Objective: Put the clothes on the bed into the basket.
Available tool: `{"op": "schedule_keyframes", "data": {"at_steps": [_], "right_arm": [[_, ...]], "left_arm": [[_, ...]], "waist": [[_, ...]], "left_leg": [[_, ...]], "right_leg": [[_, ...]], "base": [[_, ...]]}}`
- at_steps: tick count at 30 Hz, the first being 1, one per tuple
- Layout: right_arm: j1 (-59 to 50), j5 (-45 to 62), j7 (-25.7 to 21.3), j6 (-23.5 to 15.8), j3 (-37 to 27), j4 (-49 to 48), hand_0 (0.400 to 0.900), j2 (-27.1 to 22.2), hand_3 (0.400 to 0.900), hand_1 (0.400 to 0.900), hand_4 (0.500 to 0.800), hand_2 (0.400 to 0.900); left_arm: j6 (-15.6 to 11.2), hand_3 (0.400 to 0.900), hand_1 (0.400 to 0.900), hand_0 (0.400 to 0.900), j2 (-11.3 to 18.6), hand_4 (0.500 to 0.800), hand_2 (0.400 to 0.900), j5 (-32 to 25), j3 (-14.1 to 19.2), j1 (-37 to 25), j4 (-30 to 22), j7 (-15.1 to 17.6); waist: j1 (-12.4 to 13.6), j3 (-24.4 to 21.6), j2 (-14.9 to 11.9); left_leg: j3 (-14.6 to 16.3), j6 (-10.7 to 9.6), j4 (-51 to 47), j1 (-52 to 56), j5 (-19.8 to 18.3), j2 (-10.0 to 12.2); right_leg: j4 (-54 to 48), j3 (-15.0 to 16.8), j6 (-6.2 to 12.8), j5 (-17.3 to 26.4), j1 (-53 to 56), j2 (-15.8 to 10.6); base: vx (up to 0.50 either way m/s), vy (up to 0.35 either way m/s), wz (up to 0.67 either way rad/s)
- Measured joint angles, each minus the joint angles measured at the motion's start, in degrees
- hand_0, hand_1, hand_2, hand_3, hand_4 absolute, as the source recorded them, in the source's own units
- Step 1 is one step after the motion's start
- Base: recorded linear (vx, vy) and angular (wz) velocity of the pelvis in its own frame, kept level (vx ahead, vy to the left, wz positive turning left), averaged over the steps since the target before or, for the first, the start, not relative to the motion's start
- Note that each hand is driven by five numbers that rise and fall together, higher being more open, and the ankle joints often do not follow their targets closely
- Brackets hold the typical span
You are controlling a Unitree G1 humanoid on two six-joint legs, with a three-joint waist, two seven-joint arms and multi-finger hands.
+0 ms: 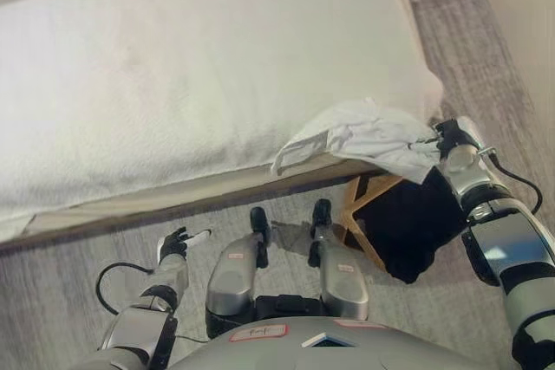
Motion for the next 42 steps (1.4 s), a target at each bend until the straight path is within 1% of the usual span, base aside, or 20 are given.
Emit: {"op": "schedule_keyframes", "data": {"at_steps": [1,2,5,8,9,12,14,15,18,20,22,28,31,33,34,35,39,42], "right_arm": [[0.4,-0.02,0.23,0.04,-0.13,0.35,0.4,-0.11,0.4,0.4,0.5,0.4],[0.79,-0.02,0.36,-0.03,-0.16,0.31,0.4,-0.24,0.4,0.4,0.5,0.4],[4.11,-0.03,0.68,-0.26,-1.96,0.46,0.4,-1.53,0.4,0.4,0.5,0.4],[7.32,-0.05,0.75,0.4,-4.67,2.01,0.4,-4.2,0.4,0.4,0.5,0.4],[8.22,-0.06,0.86,0.44,-5.63,2.75,0.4,-4.88,0.4,0.4,0.5,0.4],[10.09,-0.04,0.97,0.72,-8.4,5.35,0.4,-6.84,0.4,0.4,0.5,0.4],[11.17,-0.02,1.25,0.86,-9.63,6.08,0.4,-8.25,0.4,0.4,0.5,0.4],[12.1,0.01,1.89,0.73,-10.36,6.16,0.4,-9.38,0.4,0.4,0.5,0.4],[12.3,0.03,2.15,1.25,-10.92,6.65,0.4,-11.74,0.4,0.4,0.5,0.4],[12.46,0.07,2.26,1.29,-10.93,7.03,0.4,-13.22,0.4,0.4,0.5,0.4],[12.45,0.07,2.28,1.3,-10.93,7.55,0.4,-14.25,0.4,0.4,0.5,0.4],[12.34,0.39,2.27,1.25,-10.9,7.58,0.4,-14.44,0.4,0.4,0.5,0.4],[12.23,1.0,2.27,1.23,-10.89,7.62,0.4,-14.44,0.4,0.4,0.5,0.4],[11.82,1.28,2.27,1.23,-10.88,7.67,0.4,-14.45,0.4,0.4,0.5,0.4],[11.62,1.28,2.26,1.24,-10.84,7.67,0.459,-14.44,0.459,0.459,0.535,0.459],[11.43,1.28,2.28,1.2,-10.7,7.73,0.9,-14.45,0.9,0.9,0.8,0.9],[9.85,1.24,3.48,1.39,-10.64,10.5,0.9,-14.44,0.9,0.9,0.8,0.9],[8.79,1.22,4.84,1.65,-10.57,11.9,0.9,-14.42,0.9,0.9,0.8,0.9]], "left_arm": [[0.14,0.9,0.9,0.9,0.42,0.8,0.9,0.23,0.32,0.25,0.37,-0.01],[0.19,0.9,0.9,0.9,0.51,0.8,0.9,0.56,0.48,0.69,0.97,-0.01],[0.38,0.9,0.9,0.9,-0.12,0.8,0.9,0.75,0.47,1.19,1.92,-0.37],[0.34,0.9,0.9,0.9,-0.86,0.8,0.9,0.74,0.43,0.71,1.71,-0.93],[0.52,0.9,0.9,0.9,-0.84,0.8,0.9,0.74,0.16,0.82,1.41,-1.14],[0.87,0.9,0.9,0.9,-0.84,0.8,0.9,0.75,-1.09,1.04,1.34,-1.54],[1.04,0.9,0.9,0.9,-0.92,0.8,0.9,0.79,-2.31,1.01,1.26,-1.89],[1.14,0.9,0.9,0.9,-1.09,0.8,0.9,1.07,-2.98,1.08,1.21,-2.38],[1.37,0.9,0.9,0.9,-1.63,0.8,0.9,1.76,-3.03,1.98,1.35,-2.61],[1.53,0.9,0.9,0.9,-2.17,0.8,0.9,1.77,-3.03,2.84,1.37,-2.67],[1.55,0.9,0.9,0.9,-2.54,0.8,0.9,1.77,-3.04,3.45,1.39,-2.67],[2.02,0.9,0.9,0.9,-2.94,0.8,0.9,1.74,-3.06,3.55,1.66,-2.67],[2.01,0.9,0.9,0.9,-3.11,0.8,0.9,1.73,-4.65,3.35,1.64,-2.71],[2.01,0.9,0.9,0.9,-3.16,0.8,0.9,1.73,-4.97,3.18,1.64,-2.72],[2.01,0.9,0.9,0.9,-3.16,0.8,0.9,1.73,-4.97,2.98,1.6,-2.72],[2.0,0.9,0.9,0.9,-3.16,0.8,0.9,1.72,-4.98,2.72,1.59,-2.71],[1.99,0.9,0.9,0.9,-3.18,0.8,0.9,1.72,-5.04,1.46,1.6,-2.71],[2.0,0.9,0.9,0.9,-3.19,0.8,0.9,1.72,-5.04,0.83,1.61,-2.72]], "waist": [[-0.13,-0.35,-0.46],[-1.02,-0.82,-0.44],[-2.73,-3.86,-0.52],[-3.21,-5.14,-0.73],[-4.08,-5.93,-0.82],[-5.43,-6.89,-0.49],[-6.07,-7.29,0.18],[-6.26,-7.75,0.96],[-7.32,-8.99,3.15],[-7.38,-9.97,4.82],[-7.29,-10.59,5.87],[-7.25,-11.04,7.03],[-7.22,-10.67,7.28],[-7.2,-9.99,7.69],[-7.16,-9.73,7.96],[-7.05,-9.44,8.42],[-6.93,-8.3,10.27],[-6.85,-7.82,11.15]], "left_leg": [[0.68,-0.85,0.0,0.98,-0.1,0.11],[0.65,-1.13,-0.14,1.66,-0.19,0.62],[0.66,-2.4,-1.77,2.72,0.09,1.34],[0.82,-2.85,-3.31,4.13,0.41,1.63],[0.79,-3.0,-3.81,4.27,0.51,1.78],[0.67,-3.35,-5.14,4.87,1.14,1.6],[0.62,-3.35,-6.19,4.97,1.16,1.54],[0.5,-3.49,-6.83,4.96,1.27,1.43],[-0.21,-3.54,-7.75,5.08,1.31,0.92],[-0.21,-3.55,-7.81,5.0,1.32,0.91],[-0.29,-3.55,-7.86,4.62,1.32,0.93],[-1.24,-3.55,-7.76,3.08,1.48,1.03],[-1.8,-3.45,-7.79,2.49,1.7,1.02],[-2.21,-3.45,-7.78,2.29,2.07,1.02],[-2.22,-3.39,-7.73,2.27,2.27,1.02],[-2.31,-3.34,-7.84,2.17,2.69,0.95],[-3.04,-3.26,-8.37,2.18,3.51,0.9],[-3.44,-3.48,-8.67,2.26,3.76,0.89]], "right_leg": [[-0.4,0.61,0.1,1.95,0.5,0.41],[-0.65,1.33,0.03,2.08,1.12,1.08],[-2.17,2.09,0.03,2.07,1.72,2.29],[-2.64,2.64,0.07,1.97,2.3,2.84],[-2.95,2.61,0.28,1.8,2.38,2.88],[-3.11,2.49,0.27,1.79,2.61,2.92],[-3.6,2.48,0.26,1.76,2.65,2.75],[-3.86,2.27,0.24,1.74,2.65,2.73],[-4.19,2.25,0.1,1.64,2.57,2.52],[-4.53,2.36,0.09,1.64,2.57,2.61],[-4.69,2.31,0.09,1.63,2.24,2.68],[-4.83,1.88,0.08,1.63,1.13,2.85],[-4.88,1.41,0.07,1.63,0.8,2.81],[-4.91,1.12,0.07,1.63,0.79,2.81],[-4.94,1.08,0.07,1.64,0.74,2.81],[-4.98,0.95,0.07,1.64,0.54,2.8],[-5.11,0.15,0.22,1.76,0.78,2.75],[-5.4,-0.2,0.21,1.75,1.06,2.79]], "base": [[0.07,-0.03,-0.27],[0.08,-0.045,-0.17],[0.06,-0.06,-0.1],[0.06,-0.061,0.02],[0.05,-0.062,0.08],[0.04,-0.05,0.09],[0.03,-0.077,0.1],[0.04,-0.091,0.09],[0.03,-0.062,0.0],[0.01,-0.062,0.02],[0.01,-0.061,0.06],[0.0,-0.048,0.06],[0.0,-0.047,0.11],[-0.01,-0.043,0.07],[-0.02,-0.033,0.05],[-0.01,-0.025,0.04],[0.01,-0.026,0.05],[0.02,-0.021,0.05]]}}
